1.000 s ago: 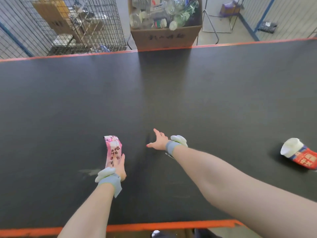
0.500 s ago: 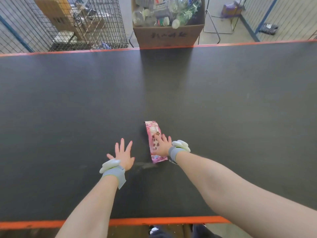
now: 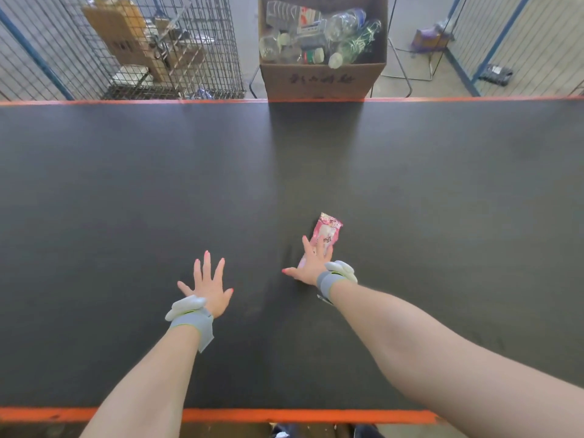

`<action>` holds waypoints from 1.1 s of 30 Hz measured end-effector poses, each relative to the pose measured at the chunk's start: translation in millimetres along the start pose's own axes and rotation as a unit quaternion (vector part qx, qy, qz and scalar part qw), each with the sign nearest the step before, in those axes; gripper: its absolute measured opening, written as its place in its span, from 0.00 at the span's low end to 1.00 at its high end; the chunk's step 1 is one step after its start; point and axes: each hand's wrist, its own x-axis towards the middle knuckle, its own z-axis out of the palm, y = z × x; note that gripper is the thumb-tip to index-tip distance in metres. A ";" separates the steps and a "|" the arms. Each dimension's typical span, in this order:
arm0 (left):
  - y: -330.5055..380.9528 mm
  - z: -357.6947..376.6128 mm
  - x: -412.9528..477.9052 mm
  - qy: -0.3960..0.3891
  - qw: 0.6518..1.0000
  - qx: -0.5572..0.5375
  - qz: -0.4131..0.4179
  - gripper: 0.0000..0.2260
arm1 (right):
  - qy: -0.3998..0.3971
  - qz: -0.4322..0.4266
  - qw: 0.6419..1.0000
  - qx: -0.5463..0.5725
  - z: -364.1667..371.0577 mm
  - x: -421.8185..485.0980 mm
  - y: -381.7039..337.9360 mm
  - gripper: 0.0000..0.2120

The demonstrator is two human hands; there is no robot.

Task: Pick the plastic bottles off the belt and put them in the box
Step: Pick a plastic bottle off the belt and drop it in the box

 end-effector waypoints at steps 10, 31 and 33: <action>-23.4 19.3 -10.2 -0.111 0.992 -0.056 0.003 0.28 | -0.076 0.079 0.989 -0.103 19.1 -12.2 10.8 0.50; -11.0 -4.2 7.0 -0.098 0.995 0.002 0.017 0.31 | -0.099 0.046 0.988 -0.107 -14.8 -11.9 6.4 0.43; -16.5 -3.4 4.8 -0.127 0.991 -0.017 0.030 0.30 | -0.126 0.051 0.983 -0.127 -11.7 -13.9 3.5 0.43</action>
